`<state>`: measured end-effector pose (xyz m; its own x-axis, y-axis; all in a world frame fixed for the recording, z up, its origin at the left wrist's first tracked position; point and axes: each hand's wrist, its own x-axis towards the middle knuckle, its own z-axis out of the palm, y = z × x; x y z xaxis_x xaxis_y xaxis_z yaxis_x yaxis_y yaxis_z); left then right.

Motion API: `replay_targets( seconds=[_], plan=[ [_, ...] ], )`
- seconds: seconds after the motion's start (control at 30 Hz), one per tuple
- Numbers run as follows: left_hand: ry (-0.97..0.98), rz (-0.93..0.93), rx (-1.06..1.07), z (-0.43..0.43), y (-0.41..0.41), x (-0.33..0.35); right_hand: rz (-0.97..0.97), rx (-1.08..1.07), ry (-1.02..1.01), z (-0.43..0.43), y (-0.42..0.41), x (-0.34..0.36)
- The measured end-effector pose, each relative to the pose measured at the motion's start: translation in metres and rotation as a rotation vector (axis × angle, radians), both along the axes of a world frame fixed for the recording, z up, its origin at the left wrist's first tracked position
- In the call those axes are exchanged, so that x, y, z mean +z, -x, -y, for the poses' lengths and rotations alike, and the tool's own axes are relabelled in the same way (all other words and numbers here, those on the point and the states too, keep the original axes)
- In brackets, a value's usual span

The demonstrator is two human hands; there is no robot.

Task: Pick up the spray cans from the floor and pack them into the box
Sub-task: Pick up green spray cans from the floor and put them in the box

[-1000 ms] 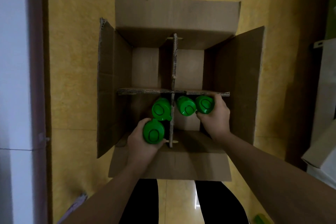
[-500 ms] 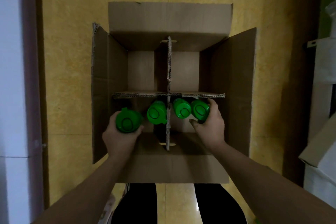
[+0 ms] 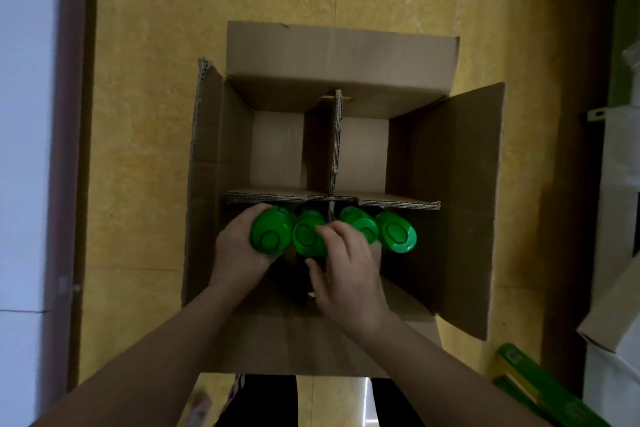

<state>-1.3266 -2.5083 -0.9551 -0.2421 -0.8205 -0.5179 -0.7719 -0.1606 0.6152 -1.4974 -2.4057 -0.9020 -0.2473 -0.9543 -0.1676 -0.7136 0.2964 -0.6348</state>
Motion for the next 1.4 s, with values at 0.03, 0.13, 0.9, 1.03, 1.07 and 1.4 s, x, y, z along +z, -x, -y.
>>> replay_targets(
  seconds=[0.03, 0.13, 0.9, 1.03, 1.07, 1.4],
  plan=[
    [-0.005, 0.014, -0.055, 0.002, -0.003, -0.002, 0.014, 0.041, -0.101, 0.007, -0.003, -0.001],
    [-0.073, 0.051, -0.155, 0.010, -0.011, -0.004, -0.035, 0.143, -0.302, 0.024, -0.014, -0.005],
    [-0.145, 0.092, -0.348, 0.028, 0.001, 0.010, -0.165, 0.388, -0.438, 0.070, -0.003, -0.007],
    [-0.143, 0.048, -0.413, 0.028, 0.006, 0.007, -0.225, 0.478, -0.401, 0.066, 0.002, -0.007],
    [-0.135, 0.044, -0.417, 0.027, 0.006, 0.006, -0.224, 0.478, -0.401, 0.065, 0.002, -0.007],
    [-0.180, 0.136, -0.404, 0.036, 0.017, 0.013, -0.182, 0.334, -0.457, 0.053, -0.005, -0.008]
  ],
)
